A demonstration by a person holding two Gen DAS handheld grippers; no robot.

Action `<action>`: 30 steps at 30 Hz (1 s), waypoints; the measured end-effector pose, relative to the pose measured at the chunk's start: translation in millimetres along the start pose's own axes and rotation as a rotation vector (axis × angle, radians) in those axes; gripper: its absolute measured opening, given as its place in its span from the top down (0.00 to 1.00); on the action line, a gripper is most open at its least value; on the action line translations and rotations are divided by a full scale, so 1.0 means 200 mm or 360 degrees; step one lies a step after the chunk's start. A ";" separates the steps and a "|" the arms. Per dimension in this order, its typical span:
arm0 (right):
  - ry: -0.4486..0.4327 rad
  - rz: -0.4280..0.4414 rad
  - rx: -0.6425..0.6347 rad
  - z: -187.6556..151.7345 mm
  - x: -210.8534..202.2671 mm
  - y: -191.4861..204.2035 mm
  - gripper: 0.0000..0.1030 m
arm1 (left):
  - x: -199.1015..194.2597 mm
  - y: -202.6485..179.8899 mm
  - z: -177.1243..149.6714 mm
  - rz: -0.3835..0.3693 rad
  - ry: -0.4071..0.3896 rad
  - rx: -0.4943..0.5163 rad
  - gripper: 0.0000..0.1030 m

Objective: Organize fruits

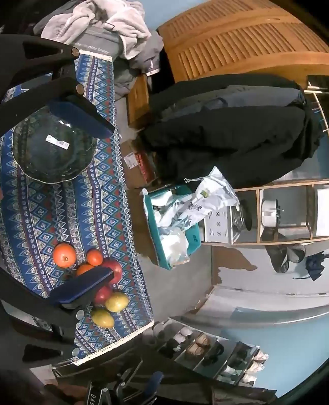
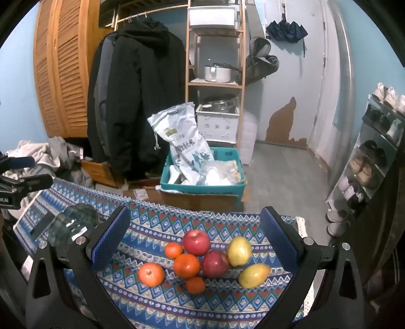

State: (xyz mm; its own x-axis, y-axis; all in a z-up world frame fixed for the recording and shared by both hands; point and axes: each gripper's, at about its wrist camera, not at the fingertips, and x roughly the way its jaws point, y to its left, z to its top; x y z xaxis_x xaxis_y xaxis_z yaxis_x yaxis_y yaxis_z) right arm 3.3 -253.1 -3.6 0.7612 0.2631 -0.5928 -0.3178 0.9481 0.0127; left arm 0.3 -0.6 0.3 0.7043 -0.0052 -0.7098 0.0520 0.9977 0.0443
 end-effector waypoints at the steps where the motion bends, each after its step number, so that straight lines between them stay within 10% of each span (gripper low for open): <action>1: 0.0006 -0.0001 0.0000 0.00 0.00 0.00 0.03 | 0.00 0.00 0.00 0.0003 -0.0005 0.0007 0.01; 30: 0.0024 0.0001 -0.0006 -0.01 0.02 0.02 0.03 | 0.01 0.01 -0.01 0.0011 -0.0010 0.0018 0.01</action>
State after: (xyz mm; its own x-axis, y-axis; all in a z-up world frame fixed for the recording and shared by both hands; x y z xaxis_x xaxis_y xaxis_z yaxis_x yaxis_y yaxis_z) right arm 3.7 -249.5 -7.3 0.7525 0.2609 -0.6047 -0.3203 0.9473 0.0102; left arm 0.7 1.9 -1.5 0.7092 0.0011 -0.7050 0.0554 0.9968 0.0572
